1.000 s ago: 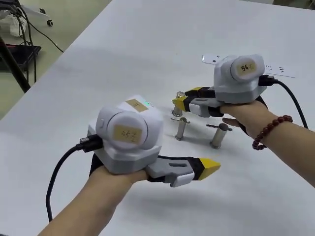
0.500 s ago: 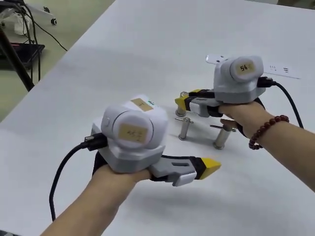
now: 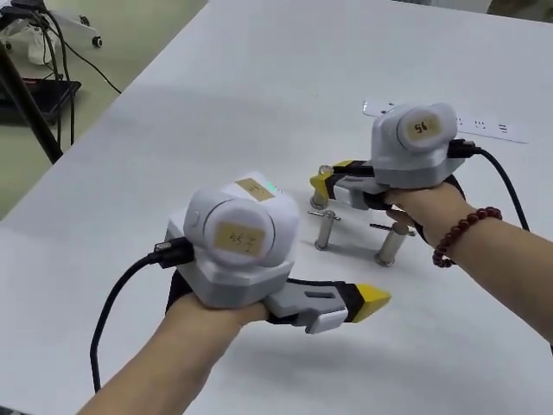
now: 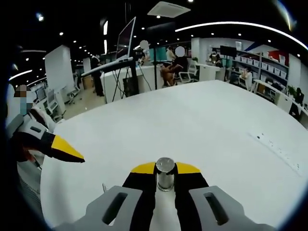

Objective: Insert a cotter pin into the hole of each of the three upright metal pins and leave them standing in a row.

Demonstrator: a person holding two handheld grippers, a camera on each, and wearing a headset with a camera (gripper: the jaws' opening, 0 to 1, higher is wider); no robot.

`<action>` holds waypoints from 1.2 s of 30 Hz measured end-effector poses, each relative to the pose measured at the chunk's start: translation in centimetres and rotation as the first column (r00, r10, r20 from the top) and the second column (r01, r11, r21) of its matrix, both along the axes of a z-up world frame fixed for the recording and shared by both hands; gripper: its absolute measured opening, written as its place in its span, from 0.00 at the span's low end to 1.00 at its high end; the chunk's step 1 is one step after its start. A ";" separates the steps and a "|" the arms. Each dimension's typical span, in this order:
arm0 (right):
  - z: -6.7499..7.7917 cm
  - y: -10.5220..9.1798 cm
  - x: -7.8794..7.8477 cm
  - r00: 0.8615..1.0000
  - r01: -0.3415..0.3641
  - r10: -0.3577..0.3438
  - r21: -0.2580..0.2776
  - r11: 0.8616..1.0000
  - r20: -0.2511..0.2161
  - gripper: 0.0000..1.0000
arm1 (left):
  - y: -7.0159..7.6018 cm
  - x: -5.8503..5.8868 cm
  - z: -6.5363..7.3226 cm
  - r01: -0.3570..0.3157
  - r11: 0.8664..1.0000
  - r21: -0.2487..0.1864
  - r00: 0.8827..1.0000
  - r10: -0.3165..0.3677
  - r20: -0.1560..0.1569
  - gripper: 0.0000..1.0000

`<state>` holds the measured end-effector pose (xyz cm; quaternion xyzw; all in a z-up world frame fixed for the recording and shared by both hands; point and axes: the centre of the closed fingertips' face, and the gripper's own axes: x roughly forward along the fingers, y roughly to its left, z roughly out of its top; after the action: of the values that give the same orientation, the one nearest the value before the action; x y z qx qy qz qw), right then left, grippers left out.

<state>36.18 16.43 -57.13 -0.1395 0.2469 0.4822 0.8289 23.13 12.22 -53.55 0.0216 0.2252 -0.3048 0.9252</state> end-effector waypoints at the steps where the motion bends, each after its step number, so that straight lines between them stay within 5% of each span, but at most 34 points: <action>1: 0.0 -0.1 0.0 1.000 0.002 -0.002 -0.003 1.000 0.001 0.08 | 0.0 0.0 0.0 -0.001 1.000 0.002 1.000 0.001 0.002 0.92; 13: 1.6 -2.0 -0.1 1.000 0.018 -0.018 -0.011 1.000 0.010 0.08 | -0.1 -0.1 0.1 0.009 1.000 0.007 1.000 -0.009 0.006 0.93; 22: 1.3 -4.8 0.1 0.999 0.032 -0.032 -0.046 0.998 0.005 0.08 | -0.3 -0.6 0.3 0.026 1.000 0.010 1.000 -0.026 0.012 0.95; 36: 1.7 -9.3 -0.4 0.997 0.080 -0.079 -0.073 0.994 0.007 0.08 | 0.3 -0.7 0.4 0.010 0.999 -0.033 1.000 -0.010 -0.021 0.97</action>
<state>35.83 7.11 -55.42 -0.1611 0.2680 0.4391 0.8423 22.39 12.51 -53.17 0.0041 0.2300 -0.3133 0.9214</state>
